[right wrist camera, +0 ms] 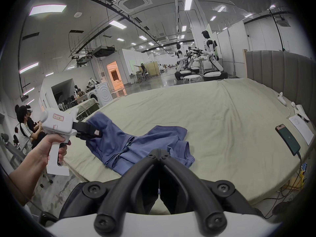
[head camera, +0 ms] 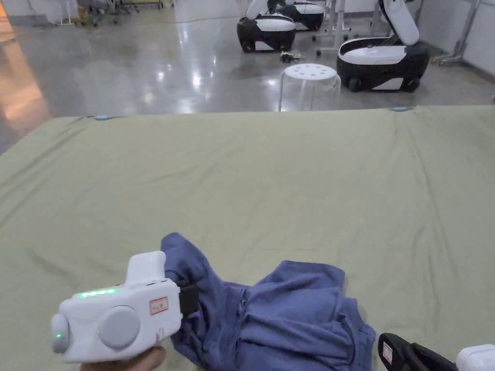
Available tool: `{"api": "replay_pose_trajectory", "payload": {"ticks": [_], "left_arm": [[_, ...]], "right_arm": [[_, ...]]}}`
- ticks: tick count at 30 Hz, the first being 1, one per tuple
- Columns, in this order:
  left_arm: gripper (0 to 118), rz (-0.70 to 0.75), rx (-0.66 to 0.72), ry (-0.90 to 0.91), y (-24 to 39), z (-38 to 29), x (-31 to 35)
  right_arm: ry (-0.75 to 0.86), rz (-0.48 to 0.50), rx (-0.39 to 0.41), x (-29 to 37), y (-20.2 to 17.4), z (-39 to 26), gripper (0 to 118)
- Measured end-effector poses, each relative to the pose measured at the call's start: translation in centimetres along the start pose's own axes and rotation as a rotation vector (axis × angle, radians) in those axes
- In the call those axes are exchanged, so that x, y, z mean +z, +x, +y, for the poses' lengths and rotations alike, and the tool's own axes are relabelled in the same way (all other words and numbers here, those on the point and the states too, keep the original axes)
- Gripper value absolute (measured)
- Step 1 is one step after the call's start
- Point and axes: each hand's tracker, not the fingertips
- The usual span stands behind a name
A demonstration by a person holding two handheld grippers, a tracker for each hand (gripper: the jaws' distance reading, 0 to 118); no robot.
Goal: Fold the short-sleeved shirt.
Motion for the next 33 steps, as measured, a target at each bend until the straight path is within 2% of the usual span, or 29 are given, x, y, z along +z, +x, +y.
{"api": "replay_pose_trajectory", "payload": {"ticks": [4,6,9,10,11,13,14,16,17,21,24,26,29,30,31,32,33], "left_arm": [[14,-0.009,-0.225,-0.045,10.9,-0.9,-2.5],[14,-0.062,-0.298,-0.079,14.8,-2.7,-5.4],[14,0.037,-0.360,-0.194,18.2,-6.0,-9.8],[24,0.074,-0.418,-0.176,19.0,-7.1,-10.4],[27,0.109,-0.464,-0.138,19.6,-7.9,-10.4],[31,0.068,-0.495,-0.080,19.3,-8.3,-9.5],[38,0.036,-0.470,-0.099,18.9,-7.9,-9.1],[59,-0.102,-0.348,-0.147,17.5,-6.7,-7.2],[63,-0.183,-0.269,-0.147,16.5,-6.2,-5.4],[64,-0.387,-0.078,-0.102,12.0,-5.8,1.7],[64,-0.429,0.038,-0.055,7.7,-6.6,4.6],[65,-0.359,0.086,-0.020,4.8,-7.1,5.1],[64,-0.274,0.172,-0.049,0.9,-7.3,4.1],[64,-0.303,0.216,-0.044,-0.5,-7.3,3.8],[64,-0.331,0.260,-0.042,-1.7,-7.3,3.4],[64,-0.371,0.310,-0.050,-2.6,-7.1,2.7],[67,-0.399,0.350,-0.052,-3.5,-6.9,2.1]], "right_arm": [[0.020,-0.014,-0.004,1.2,1.1,0.0,1],[0.034,-0.028,-0.010,1.9,2.0,0.0,1],[0.048,-0.046,-0.020,3.0,3.1,0.1,1],[0.050,-0.052,-0.021,3.2,3.5,0.2,1],[0.053,-0.057,-0.021,3.4,3.8,0.2,1],[0.051,-0.063,-0.019,3.6,4.5,0.4,1],[0.048,-0.064,-0.018,3.5,4.7,0.4,1],[0.033,-0.051,-0.021,3.1,5.2,0.5,1],[0.011,-0.038,-0.029,2.6,5.3,0.6,1],[-0.039,0.032,-0.045,-0.2,4.9,1.4,1],[-0.082,0.127,-0.067,-4.7,3.9,2.4,1],[-0.146,0.263,-0.151,-8.9,3.6,3.1,1],[-0.220,0.430,-0.388,-14.8,4.3,2.0,1],[-0.265,0.422,-0.440,-16.4,4.8,1.3,1],[-0.320,0.354,-0.433,-17.2,5.2,0.6,1],[-0.370,0.236,-0.396,-17.6,5.7,-0.2,1],[-0.426,0.156,-0.360,-17.5,6.3,-1.1,1]]}}
